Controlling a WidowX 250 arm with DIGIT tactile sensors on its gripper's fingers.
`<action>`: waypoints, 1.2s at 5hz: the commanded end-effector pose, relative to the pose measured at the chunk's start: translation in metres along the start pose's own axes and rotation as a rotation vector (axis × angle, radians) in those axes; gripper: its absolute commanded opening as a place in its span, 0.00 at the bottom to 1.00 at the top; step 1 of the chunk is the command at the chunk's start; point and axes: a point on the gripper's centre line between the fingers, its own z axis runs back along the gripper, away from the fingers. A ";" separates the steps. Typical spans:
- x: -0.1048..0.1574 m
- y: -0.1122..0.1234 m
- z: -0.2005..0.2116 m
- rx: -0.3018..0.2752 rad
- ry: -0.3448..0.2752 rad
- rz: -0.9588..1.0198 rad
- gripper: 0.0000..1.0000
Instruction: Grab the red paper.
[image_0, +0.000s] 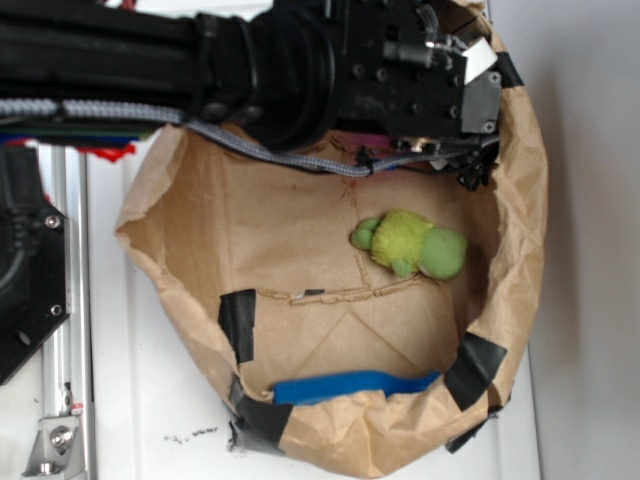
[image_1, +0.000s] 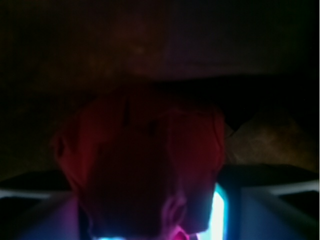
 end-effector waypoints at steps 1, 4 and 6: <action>0.015 0.006 0.014 -0.043 -0.027 0.003 0.00; -0.045 -0.020 0.134 -0.280 0.296 -0.269 0.00; -0.049 -0.011 0.166 -0.343 0.358 -0.517 0.00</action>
